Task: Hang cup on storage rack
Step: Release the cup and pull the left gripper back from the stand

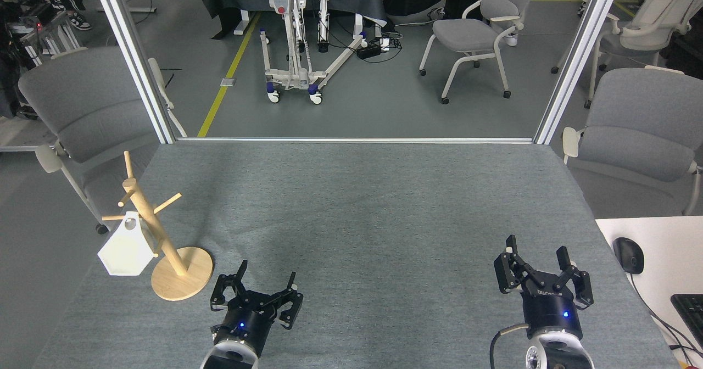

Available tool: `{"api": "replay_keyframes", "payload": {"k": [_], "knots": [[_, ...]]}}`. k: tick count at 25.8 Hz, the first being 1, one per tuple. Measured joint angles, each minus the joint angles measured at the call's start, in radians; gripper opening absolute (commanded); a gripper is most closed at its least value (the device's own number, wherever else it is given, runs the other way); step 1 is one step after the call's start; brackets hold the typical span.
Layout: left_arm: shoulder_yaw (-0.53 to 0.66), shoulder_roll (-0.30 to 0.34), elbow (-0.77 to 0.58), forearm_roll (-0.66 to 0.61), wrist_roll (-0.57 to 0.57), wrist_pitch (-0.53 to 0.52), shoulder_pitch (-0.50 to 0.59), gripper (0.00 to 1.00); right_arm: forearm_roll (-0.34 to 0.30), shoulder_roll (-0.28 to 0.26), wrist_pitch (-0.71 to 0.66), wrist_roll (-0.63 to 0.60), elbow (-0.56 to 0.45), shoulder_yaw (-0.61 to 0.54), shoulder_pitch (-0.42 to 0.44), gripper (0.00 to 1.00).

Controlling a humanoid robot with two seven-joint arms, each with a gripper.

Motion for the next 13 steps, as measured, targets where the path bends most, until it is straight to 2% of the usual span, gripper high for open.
{"api": "replay_keyframes", "payload": {"k": [8,13], "knots": [[-0.122,-0.004,0.008,0.157,-0.007,0.157,-0.152,0.99,-0.011,0.001,-0.002,0.001,0.001,0.002,0.0,0.99],[-0.126,-0.002,-0.022,0.199,0.002,0.186,-0.134,0.99,-0.012,0.002,-0.002,0.005,0.002,0.002,0.001,0.99]]}}
